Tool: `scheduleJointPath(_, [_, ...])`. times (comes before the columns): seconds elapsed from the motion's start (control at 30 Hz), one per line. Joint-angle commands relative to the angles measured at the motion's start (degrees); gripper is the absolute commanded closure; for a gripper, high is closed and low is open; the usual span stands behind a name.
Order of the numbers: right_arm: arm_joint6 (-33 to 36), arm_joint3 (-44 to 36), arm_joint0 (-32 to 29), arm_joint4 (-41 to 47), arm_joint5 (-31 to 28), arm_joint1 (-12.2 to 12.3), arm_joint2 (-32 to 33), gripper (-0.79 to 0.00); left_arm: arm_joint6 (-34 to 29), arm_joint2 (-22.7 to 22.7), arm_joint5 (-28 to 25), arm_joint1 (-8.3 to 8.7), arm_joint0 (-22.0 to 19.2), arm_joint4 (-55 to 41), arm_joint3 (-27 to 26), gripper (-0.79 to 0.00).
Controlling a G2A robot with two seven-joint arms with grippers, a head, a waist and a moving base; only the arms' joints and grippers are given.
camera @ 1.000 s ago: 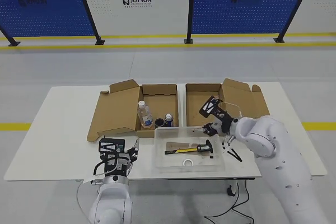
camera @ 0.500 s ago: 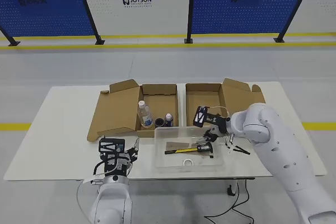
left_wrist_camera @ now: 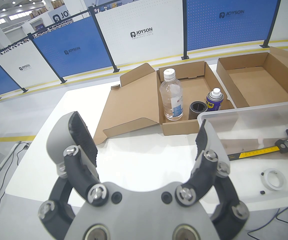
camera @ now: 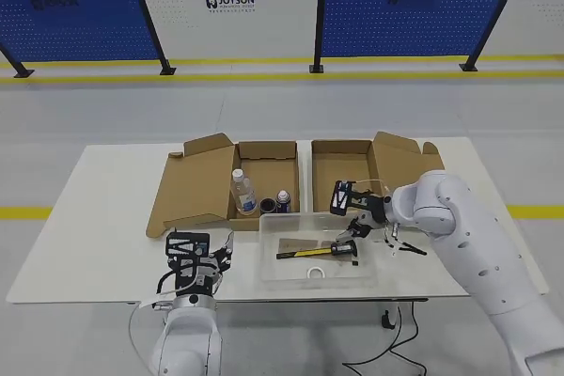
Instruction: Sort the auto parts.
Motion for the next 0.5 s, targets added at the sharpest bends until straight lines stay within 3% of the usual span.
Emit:
scheduleJointPath(0.0, [-0.01, 0.0, 0.0, 0.0, -0.01, 0.0, 0.0, -0.785, 0.0, 0.0, 0.0, 0.0, 0.0, 0.0, 0.0, -0.785])
scheduleJointPath(0.27, [-2.71, -1.38, -0.81, -1.39, 0.47, -0.29, -1.75, -0.785, 0.0, 0.0, 0.0, 0.0, 0.0, 0.0, 0.0, -0.785])
scheduleJointPath(0.47, [3.02, -1.33, 1.85, -1.49, 3.03, -1.76, -9.18, -0.785, 0.0, 0.0, 0.0, 0.0, 0.0, 0.0, 0.0, -0.785])
